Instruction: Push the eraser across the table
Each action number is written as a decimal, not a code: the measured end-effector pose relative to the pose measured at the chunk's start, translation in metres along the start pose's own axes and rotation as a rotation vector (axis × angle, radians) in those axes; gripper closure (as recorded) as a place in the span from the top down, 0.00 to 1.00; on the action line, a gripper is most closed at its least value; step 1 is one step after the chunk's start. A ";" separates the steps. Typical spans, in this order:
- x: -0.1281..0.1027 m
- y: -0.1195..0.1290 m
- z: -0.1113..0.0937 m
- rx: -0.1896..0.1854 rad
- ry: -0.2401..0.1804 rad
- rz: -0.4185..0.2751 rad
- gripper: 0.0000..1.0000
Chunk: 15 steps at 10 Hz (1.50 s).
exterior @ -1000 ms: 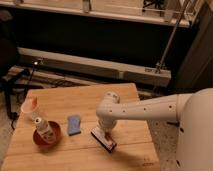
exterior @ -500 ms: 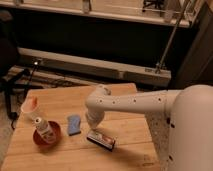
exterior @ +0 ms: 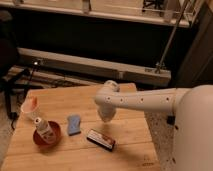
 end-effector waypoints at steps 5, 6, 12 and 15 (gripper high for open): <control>-0.066 -0.035 0.014 0.056 -0.115 -0.005 0.00; -0.072 -0.042 0.014 0.077 -0.130 0.004 0.00; -0.038 -0.106 -0.026 0.455 -0.070 0.119 0.00; -0.037 -0.076 -0.021 0.351 -0.062 0.085 0.00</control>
